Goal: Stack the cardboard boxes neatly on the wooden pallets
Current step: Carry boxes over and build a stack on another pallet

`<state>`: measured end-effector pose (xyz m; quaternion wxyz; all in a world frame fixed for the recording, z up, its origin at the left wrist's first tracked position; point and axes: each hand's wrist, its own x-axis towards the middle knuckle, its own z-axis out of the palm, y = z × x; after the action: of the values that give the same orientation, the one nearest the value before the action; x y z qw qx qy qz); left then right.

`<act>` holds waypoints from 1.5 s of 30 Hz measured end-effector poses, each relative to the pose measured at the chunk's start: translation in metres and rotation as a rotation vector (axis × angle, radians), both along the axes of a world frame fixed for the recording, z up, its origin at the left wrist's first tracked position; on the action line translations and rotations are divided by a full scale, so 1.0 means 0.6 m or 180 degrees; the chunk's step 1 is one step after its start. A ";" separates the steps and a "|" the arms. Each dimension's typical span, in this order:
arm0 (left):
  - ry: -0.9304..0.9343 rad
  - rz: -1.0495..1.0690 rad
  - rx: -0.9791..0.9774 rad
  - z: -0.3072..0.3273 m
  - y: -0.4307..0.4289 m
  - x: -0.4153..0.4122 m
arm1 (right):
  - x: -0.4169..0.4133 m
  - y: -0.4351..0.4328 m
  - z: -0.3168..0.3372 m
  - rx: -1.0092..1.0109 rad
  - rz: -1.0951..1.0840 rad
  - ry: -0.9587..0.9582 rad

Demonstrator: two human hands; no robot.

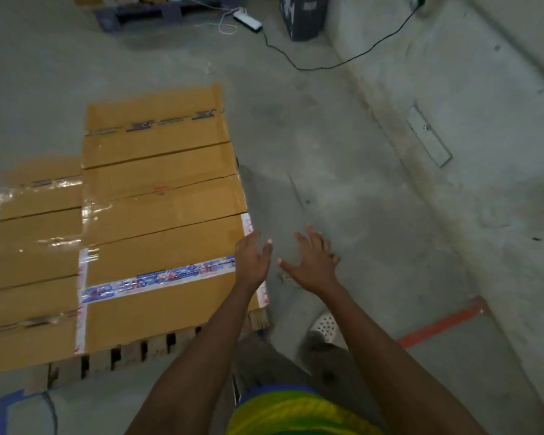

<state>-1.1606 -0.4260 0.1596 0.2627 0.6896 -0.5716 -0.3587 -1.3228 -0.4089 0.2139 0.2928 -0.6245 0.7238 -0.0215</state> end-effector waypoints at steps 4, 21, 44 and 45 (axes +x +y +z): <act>0.0167 0.0200 0.0155 0.026 -0.045 -0.095 | -0.073 -0.081 0.020 0.0051 0.0248 0.0013; -0.0012 0.1857 0.0888 -0.023 -0.458 -0.020 | 0.055 -0.589 -0.046 0.0690 0.1782 -0.0144; 0.1123 0.4194 0.1867 -0.122 -0.831 0.006 | 0.415 -1.003 -0.152 0.0508 0.6053 0.1083; 0.1146 0.4494 0.1909 -0.126 -0.843 -0.002 | 0.420 -1.009 -0.156 0.0491 0.6246 0.1100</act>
<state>-1.1617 -0.9319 0.0840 0.3196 0.8623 0.1741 -0.3521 -1.0707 -1.0146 0.1205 0.1115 -0.9196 -0.0802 0.3680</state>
